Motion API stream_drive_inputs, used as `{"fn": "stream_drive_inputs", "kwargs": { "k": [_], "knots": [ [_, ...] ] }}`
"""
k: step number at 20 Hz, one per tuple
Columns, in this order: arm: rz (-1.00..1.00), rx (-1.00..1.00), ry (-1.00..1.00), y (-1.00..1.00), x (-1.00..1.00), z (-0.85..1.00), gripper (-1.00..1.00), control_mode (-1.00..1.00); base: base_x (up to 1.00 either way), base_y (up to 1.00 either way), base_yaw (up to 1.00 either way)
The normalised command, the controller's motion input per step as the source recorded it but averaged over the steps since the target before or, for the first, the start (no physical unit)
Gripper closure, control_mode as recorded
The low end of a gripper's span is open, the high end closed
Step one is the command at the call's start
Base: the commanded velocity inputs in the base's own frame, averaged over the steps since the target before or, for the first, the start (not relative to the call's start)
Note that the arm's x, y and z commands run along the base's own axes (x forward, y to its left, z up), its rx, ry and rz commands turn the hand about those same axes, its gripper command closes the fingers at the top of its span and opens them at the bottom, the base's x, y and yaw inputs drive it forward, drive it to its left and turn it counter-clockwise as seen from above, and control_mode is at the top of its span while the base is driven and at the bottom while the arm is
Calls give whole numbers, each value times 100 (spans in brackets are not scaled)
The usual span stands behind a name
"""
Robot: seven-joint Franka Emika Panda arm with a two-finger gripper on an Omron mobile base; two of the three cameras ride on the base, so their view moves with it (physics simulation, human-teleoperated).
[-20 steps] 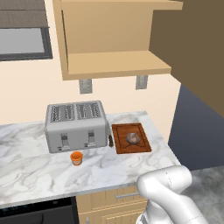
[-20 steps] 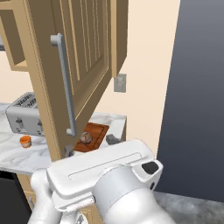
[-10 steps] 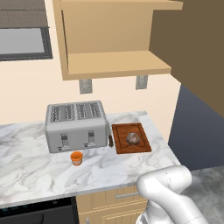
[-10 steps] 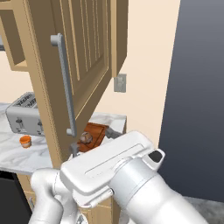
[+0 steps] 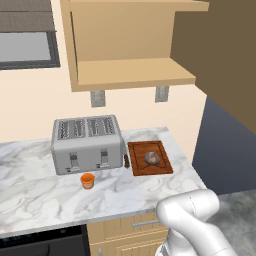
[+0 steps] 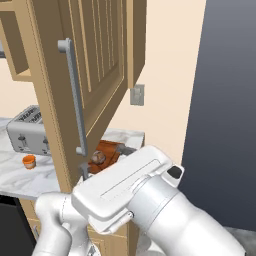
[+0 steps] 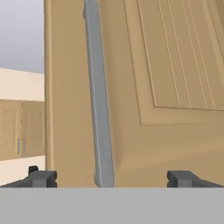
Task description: Pick the bread, place it on the cutting board, pick the jam, place it on the counter, and close the cabinet.
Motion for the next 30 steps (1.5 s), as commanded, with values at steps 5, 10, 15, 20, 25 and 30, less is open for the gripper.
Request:
{"fn": "stream_drive_inputs", "kwargs": {
  "k": [5,10,15,20,25,30],
  "knots": [
    [0,0,0,30,9,-10,-100,-100,0,0,0],
    [0,1,0,15,15,-4,-100,-100,0,0,0],
    [0,2,0,6,21,0,-100,-100,0,0,0],
    [0,1,0,9,25,0,-100,-100,0,0,0],
    [0,0,0,20,15,0,-100,-100,0,0,0],
    [0,0,0,33,4,0,-100,-100,0,0,0]
  ]
}}
